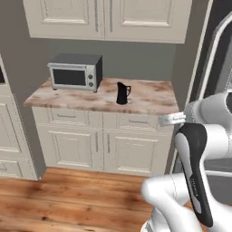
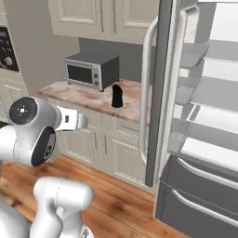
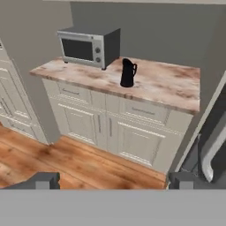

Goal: Move the cucumber and tomato from the second highest shelf to the top shelf to make space. Then, place the pitcher from the counter on the cleared second highest shelf.

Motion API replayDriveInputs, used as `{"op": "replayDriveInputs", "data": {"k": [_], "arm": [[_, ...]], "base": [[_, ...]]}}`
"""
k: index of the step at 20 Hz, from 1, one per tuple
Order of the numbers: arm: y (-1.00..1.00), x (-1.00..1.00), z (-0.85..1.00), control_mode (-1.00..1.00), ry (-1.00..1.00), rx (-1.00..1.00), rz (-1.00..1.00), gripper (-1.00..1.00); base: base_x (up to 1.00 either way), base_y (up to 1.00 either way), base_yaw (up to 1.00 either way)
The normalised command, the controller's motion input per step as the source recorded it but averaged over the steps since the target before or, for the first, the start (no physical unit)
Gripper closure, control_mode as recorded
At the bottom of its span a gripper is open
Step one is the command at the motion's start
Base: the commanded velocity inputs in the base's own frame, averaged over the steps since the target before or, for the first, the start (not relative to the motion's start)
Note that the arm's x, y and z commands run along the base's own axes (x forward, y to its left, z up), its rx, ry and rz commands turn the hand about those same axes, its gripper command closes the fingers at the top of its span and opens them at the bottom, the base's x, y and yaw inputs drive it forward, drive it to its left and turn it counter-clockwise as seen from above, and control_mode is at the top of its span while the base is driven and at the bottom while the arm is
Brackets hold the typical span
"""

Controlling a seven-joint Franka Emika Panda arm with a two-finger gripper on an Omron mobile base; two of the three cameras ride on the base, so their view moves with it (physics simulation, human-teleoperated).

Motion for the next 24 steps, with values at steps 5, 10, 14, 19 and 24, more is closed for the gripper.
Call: {"op": "replayDriveInputs", "data": {"k": [5,10,14,19,24], "arm": [[0.00,0.00,0.00,1.00,0.00,0.00,0.00,-1.00],[0.00,0.00,0.00,1.00,0.00,0.00,0.00,-1.00],[0.00,0.00,0.00,1.00,0.00,0.00,0.00,-1.00],[0.00,0.00,0.00,1.00,0.00,0.00,0.00,-1.00],[0.00,0.00,0.00,1.00,0.00,0.00,0.00,-1.00]], "base": [[0.43,0.29,0.03],[0.79,0.05,-0.03],[0.89,0.09,-0.02],[0.83,0.18,-0.01],[0.70,0.24,0.00]]}}
